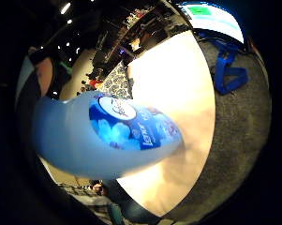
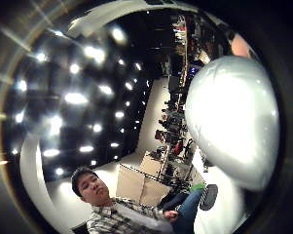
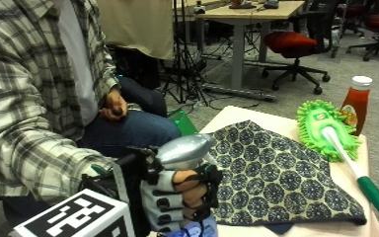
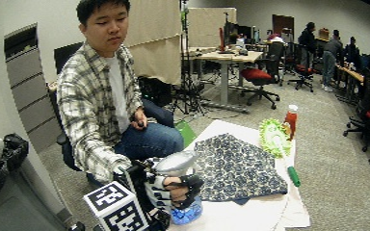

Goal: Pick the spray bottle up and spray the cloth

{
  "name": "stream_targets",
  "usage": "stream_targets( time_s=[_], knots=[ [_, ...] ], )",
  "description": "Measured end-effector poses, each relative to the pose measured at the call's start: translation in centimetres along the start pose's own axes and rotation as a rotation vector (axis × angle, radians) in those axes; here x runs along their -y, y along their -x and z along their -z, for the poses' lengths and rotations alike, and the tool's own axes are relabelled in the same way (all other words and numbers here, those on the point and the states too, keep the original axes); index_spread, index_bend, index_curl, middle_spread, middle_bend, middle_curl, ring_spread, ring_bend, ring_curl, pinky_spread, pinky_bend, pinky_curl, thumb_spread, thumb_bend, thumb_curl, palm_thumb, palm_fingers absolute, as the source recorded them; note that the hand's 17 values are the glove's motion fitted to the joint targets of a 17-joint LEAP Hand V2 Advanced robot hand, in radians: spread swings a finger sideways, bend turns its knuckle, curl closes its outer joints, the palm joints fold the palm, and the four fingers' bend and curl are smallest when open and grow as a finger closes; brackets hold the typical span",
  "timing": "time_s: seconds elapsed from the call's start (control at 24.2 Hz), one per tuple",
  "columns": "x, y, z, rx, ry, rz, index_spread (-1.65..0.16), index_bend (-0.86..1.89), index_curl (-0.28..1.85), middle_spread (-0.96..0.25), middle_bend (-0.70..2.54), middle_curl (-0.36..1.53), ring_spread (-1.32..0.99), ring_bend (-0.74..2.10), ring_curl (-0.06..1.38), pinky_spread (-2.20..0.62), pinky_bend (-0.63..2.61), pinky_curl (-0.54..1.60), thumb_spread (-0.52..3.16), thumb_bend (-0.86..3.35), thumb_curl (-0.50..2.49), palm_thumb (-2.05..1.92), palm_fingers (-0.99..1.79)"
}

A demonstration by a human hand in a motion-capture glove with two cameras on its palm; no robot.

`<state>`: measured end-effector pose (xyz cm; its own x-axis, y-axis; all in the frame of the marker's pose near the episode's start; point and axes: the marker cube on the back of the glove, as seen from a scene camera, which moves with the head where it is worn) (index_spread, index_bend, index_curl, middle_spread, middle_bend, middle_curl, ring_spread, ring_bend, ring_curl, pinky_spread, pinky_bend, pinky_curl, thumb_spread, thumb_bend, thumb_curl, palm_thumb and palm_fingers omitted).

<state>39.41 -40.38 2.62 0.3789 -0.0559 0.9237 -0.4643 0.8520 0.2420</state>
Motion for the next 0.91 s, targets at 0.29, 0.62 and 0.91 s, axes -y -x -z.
stream_targets(
  time_s=[0.29, 0.62, 0.91],
  knots=[
    [1.3, -0.2, -0.9, -0.01, 0.001, -0.011, -0.26, 0.19, 0.36, -0.11, 0.35, 0.43, -0.15, 0.45, 0.37, -0.01, 0.3, 0.34, 0.6, 0.04, 0.59, 1.06, 1.21],
    [1.0, 0.1, 0.1, -0.042, -0.205, 0.038, -0.27, 0.29, 0.43, -0.14, 0.5, 0.49, -0.19, 0.56, 0.43, -0.11, 0.31, 0.38, 0.33, -0.01, 0.65, 1.1, 1.43],
    [0.6, 0.3, 0.4, -0.06, -0.225, 0.022, -0.27, 0.34, 0.48, -0.15, 0.56, 0.52, -0.2, 0.61, 0.47, -0.15, 0.36, 0.41, 0.17, -0.02, 0.68, 1.1, 1.4]
  ],
)
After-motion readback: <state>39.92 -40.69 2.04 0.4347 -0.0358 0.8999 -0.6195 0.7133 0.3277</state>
